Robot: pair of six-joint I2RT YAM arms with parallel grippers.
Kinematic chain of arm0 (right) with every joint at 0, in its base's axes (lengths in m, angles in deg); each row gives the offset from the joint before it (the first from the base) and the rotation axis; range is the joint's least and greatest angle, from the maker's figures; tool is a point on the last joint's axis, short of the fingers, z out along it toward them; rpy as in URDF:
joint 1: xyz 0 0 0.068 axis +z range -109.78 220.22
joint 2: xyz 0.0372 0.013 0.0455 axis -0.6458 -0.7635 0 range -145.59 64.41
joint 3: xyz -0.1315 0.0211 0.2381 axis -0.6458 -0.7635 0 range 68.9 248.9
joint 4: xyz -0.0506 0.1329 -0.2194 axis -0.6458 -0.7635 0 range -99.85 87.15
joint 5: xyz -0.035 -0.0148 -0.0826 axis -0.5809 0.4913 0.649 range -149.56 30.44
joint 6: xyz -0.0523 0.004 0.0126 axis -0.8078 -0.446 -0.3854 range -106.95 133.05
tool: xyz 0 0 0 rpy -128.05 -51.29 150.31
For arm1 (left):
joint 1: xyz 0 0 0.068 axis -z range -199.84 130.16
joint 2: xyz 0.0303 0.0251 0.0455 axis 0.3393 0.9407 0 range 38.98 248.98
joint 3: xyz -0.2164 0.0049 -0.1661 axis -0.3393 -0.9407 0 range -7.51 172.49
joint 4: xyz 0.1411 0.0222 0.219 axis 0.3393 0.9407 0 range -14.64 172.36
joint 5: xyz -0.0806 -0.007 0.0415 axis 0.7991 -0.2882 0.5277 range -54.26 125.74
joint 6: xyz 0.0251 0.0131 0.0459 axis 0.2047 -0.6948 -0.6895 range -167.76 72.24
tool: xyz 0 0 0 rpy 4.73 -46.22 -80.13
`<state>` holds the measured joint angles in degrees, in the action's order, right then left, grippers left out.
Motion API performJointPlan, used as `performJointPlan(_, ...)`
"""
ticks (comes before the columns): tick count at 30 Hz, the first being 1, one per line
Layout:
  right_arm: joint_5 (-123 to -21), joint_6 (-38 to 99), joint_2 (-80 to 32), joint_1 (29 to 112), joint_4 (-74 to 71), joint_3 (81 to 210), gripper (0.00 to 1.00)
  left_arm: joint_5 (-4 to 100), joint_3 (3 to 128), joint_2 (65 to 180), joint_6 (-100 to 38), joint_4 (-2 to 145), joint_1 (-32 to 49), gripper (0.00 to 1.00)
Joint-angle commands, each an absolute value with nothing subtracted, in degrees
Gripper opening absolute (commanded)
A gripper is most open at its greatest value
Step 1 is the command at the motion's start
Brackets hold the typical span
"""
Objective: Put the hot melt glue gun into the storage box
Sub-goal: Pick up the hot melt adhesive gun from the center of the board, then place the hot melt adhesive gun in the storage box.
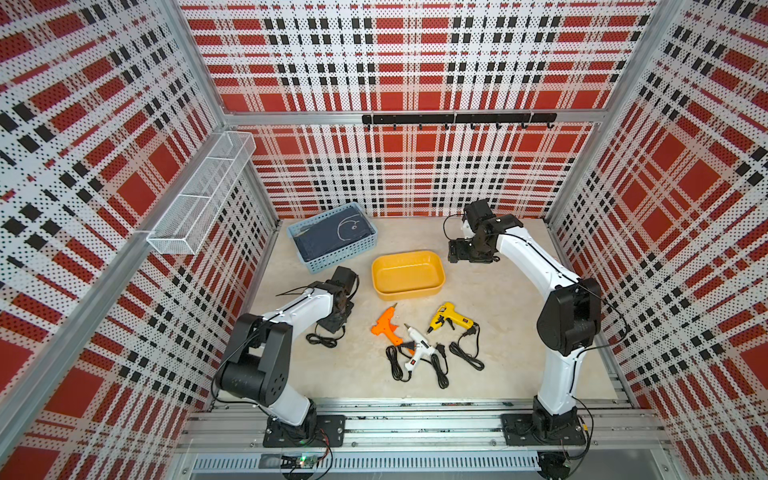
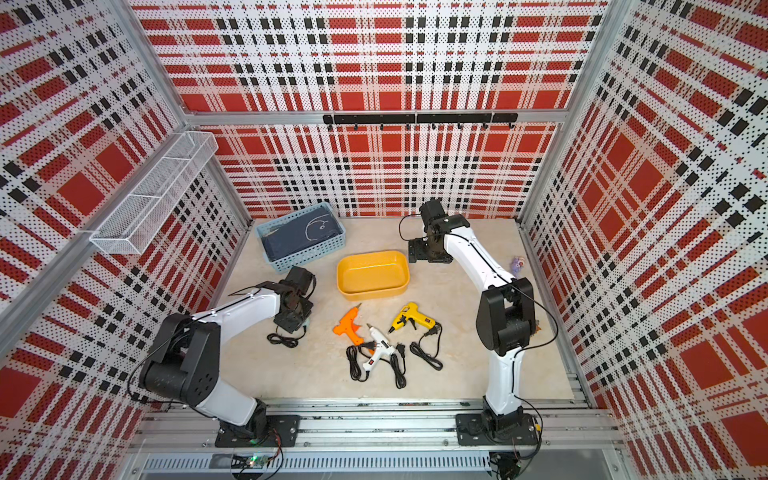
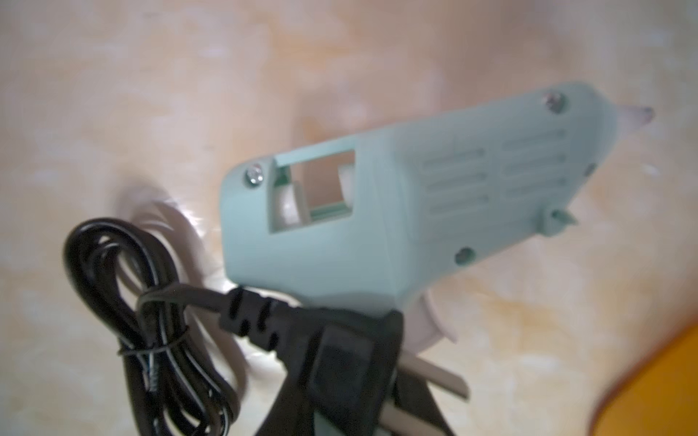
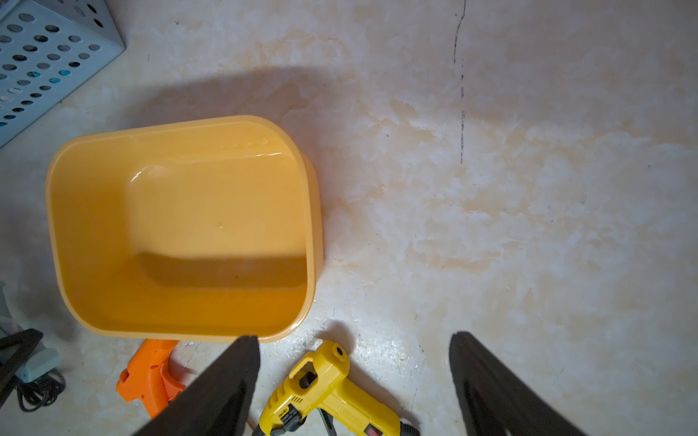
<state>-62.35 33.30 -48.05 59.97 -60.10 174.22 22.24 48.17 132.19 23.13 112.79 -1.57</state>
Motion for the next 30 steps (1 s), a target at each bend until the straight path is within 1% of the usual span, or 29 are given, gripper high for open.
performJointPlan(1, -60.76, 33.65, -46.94, 59.91, -59.89, 173.12, 0.86, 22.07, 54.03, 135.75, 14.81, 112.07, 1.62, 0.07)
performJointPlan(6, -60.10, 34.30, -46.16, 59.91, -59.80, 171.99, 0.86, 21.33, 61.69, 138.69, 7.95, 117.15, 5.27, 0.06)
performJointPlan(11, -60.17, 35.34, -45.71, 59.96, -59.39, 171.00, 0.86, 21.71, 70.68, 138.43, -0.77, 122.63, 7.44, 0.05)
performJointPlan(13, -60.33, 35.64, -45.62, 59.90, -59.23, 170.60, 0.86, 21.50, 76.10, 138.28, -4.44, 125.13, 7.67, 0.02)
performJointPlan(17, -60.33, 35.64, -45.53, 59.95, -59.23, 169.83, 0.86, 21.19, 88.42, 140.81, -11.41, 130.58, 7.74, 0.00)
performJointPlan(22, -60.33, 35.64, -44.70, 59.82, -59.23, 168.07, 0.86, 23.82, 102.00, 146.78, -17.65, 131.30, 8.72, 0.00)
performJointPlan(26, -60.33, 35.64, -43.55, 59.76, -59.23, 166.10, 0.86, 26.91, 112.57, 154.94, -20.83, 130.96, 10.57, 0.00)
performJointPlan(30, -60.33, 35.64, -42.02, 59.45, -59.23, 164.45, 0.86, 29.04, 116.94, 161.63, -22.25, 130.90, 13.04, 0.00)
